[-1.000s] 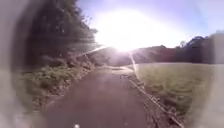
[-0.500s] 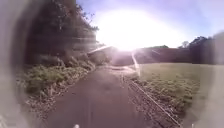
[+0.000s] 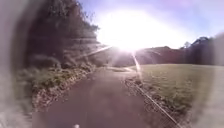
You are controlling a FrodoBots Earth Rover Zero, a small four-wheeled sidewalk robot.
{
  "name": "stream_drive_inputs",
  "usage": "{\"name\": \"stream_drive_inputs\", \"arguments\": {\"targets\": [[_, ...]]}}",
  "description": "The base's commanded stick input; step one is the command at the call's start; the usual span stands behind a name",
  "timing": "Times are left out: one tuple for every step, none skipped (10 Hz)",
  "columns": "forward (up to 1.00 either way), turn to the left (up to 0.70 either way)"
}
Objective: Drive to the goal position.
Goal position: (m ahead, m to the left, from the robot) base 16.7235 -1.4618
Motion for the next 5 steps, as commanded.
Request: {"name": "stream_drive_inputs", "arguments": {"targets": [[0.85,0.00],[0.85,0.00],[0.85,0.00],[0.85,0.00],[0.85,0.00]]}}
